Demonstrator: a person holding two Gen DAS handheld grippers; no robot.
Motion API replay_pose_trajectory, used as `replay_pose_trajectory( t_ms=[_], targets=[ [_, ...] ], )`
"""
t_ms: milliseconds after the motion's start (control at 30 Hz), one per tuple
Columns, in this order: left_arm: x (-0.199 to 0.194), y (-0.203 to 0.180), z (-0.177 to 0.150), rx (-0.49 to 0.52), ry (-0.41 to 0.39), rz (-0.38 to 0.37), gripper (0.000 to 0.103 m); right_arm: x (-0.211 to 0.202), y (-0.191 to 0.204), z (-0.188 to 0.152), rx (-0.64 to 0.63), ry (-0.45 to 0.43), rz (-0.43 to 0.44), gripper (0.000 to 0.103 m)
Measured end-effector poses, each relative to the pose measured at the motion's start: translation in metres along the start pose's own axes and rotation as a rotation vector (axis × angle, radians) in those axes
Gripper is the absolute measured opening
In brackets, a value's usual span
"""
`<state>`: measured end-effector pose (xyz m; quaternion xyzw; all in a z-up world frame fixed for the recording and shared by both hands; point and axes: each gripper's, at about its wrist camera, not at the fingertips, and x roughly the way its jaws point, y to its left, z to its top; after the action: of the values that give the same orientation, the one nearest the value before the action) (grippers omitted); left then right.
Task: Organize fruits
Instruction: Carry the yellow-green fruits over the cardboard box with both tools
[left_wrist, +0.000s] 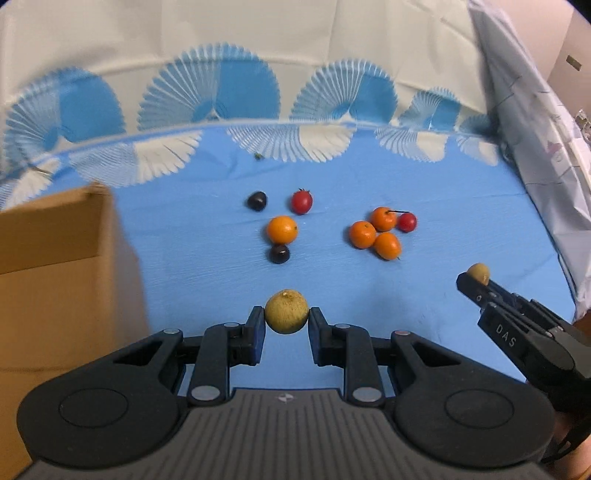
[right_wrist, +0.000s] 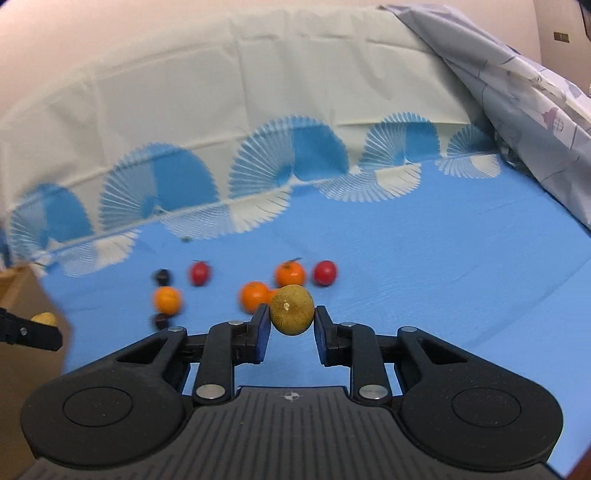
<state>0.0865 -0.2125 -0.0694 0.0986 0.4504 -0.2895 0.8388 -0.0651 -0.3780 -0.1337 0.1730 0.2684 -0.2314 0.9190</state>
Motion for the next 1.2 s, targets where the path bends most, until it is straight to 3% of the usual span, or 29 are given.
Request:
replay_pose_trajectory(
  t_ms=[233,533,900,1200],
  targets=[
    [-0.096,0.016,-0.05,0.001,0.0,0.094,0.028,-0.094,0.053,-0.02,-0.038,0.033,0.151,0.027],
    [-0.199,0.075,-0.123,-0.095,-0.027,0.176,0.028,-0.197,0.135,-0.053,-0.147,0.084,0.325,0.027],
    [-0.273,0.135,-0.187,-0.216,-0.092,0.215,0.028,-0.261,0.217,-0.075,-0.26,0.113,0.467,0.027],
    [-0.298,0.16,-0.21,-0.288,-0.131,0.218,0.028,-0.278,0.252,-0.082,-0.361,0.111,0.494,0.027]
  ],
)
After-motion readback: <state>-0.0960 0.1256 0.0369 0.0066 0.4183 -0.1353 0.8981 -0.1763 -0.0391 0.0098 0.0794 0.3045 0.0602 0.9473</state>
